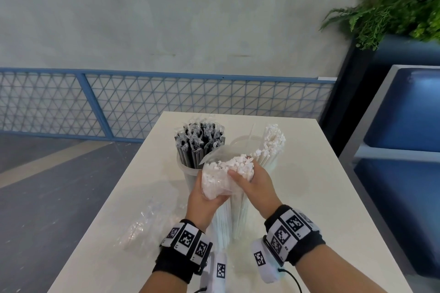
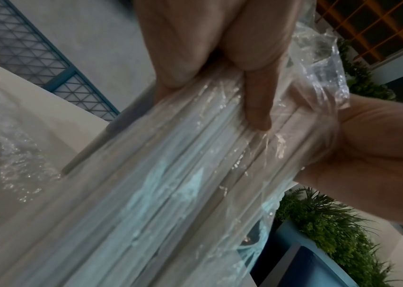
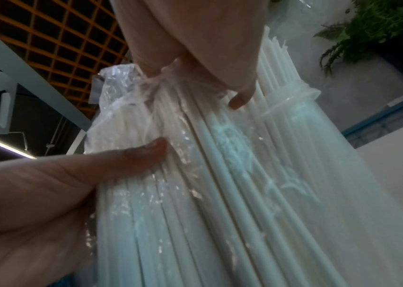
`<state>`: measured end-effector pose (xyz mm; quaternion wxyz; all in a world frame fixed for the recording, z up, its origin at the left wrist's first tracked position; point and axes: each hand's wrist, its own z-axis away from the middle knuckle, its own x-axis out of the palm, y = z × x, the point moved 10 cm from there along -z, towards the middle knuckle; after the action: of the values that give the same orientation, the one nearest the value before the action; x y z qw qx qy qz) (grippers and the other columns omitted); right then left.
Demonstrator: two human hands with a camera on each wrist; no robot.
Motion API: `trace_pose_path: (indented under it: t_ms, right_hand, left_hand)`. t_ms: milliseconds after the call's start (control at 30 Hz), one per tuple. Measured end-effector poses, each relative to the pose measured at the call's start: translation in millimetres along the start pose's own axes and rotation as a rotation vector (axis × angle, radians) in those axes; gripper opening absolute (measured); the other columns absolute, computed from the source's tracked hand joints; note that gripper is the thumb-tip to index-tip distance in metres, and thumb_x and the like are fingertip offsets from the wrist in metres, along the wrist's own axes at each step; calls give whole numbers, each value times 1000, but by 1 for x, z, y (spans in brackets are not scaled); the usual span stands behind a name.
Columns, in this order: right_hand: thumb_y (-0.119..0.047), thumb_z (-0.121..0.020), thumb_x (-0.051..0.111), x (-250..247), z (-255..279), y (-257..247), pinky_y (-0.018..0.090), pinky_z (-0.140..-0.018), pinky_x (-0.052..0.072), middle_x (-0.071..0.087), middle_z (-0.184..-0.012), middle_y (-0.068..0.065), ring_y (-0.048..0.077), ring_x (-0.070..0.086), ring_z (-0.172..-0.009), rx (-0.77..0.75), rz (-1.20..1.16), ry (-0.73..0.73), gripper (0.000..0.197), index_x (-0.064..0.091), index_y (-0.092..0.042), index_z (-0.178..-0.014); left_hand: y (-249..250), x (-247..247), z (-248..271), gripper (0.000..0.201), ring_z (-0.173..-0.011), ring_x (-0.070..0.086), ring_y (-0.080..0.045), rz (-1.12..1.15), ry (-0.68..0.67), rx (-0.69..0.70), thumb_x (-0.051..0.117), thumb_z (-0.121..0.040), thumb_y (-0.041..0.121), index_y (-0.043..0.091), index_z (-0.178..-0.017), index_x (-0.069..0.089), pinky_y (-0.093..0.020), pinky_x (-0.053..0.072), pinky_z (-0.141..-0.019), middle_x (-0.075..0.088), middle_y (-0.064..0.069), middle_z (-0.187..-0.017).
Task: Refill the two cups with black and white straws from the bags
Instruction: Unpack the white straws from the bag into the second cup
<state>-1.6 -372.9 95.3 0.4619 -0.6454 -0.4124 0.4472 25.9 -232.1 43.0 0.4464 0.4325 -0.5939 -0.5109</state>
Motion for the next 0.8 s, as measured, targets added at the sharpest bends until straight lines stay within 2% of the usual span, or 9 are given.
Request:
trace_pose_path:
  t_ms: [133,200,267,333,400,467,600,700,800]
  right_hand:
    - [-19,-86,65,-13,-6,-32,3,-72,44,66,-90,-10,-14,61,-81,-113,25,67,15,57,-29,-94]
    - [-24,-86,65,-23,-11,-46,11,-76,47,69,-93,-2,-2,64,-87,-160,20,116,16,60,-17,-99]
    - [-30,-86,64,-34,-17,-60,22,-82,49,69,-99,4,12,65,-95,-195,9,176,32,59,-6,-106]
    - [-29,-85,65,-45,-23,-74,25,-83,51,68,-97,1,12,64,-94,-214,-49,225,30,58,-7,-106]
    - [-22,-83,67,-51,-27,-83,17,-78,51,67,-88,-6,1,64,-84,-211,-135,227,18,60,-14,-97]
    - [-18,-78,72,-50,-28,-82,17,-73,52,67,-82,-8,0,64,-77,-190,-201,190,14,63,-18,-89]
    - [-23,-67,77,-39,-16,-66,23,-71,53,72,-84,-2,9,70,-80,-133,-216,56,34,68,-3,-93]
    - [-26,-66,81,-26,-7,-51,19,-71,53,74,-81,-10,3,69,-78,-116,-99,-73,33,69,-16,-95]
    - [-44,-58,84,-32,-2,-43,24,-96,43,56,-111,-18,8,55,-109,-153,132,-2,61,54,-36,-111]
  left_hand:
    - [1,3,-1,80,-114,59,-12,3,-12,-7,85,-55,24,29,-126,50,-33,50,-94,63,3,-122]
    - [-1,4,-3,75,-109,61,-6,-10,-11,-13,85,-60,12,24,-126,51,-26,52,-90,65,4,-118]
    - [-1,5,-5,67,-97,63,2,-21,4,-21,81,-65,-1,21,-122,53,-16,52,-80,66,5,-112]
    - [-5,5,-7,64,-94,63,3,-29,21,-41,78,-66,-4,19,-120,54,-12,52,-75,66,5,-108]
    - [-8,3,-8,62,-99,63,-3,-43,42,-52,79,-66,-3,18,-120,56,-14,52,-78,67,5,-107]
    - [-12,0,-9,63,-104,63,-14,-46,67,-57,80,-66,-1,13,-122,56,-21,52,-84,67,1,-109]
    - [-12,-2,-15,68,-107,61,-17,-50,92,-56,83,-63,3,14,-124,55,-31,50,-91,66,-4,-115]
    - [-12,-1,-16,73,-108,61,-19,-53,90,-59,85,-58,12,16,-123,55,-37,50,-94,66,-3,-118]
    - [-10,-2,-14,75,-108,62,-25,-42,106,-73,87,-54,21,14,-121,55,-45,49,-95,65,-8,-118]
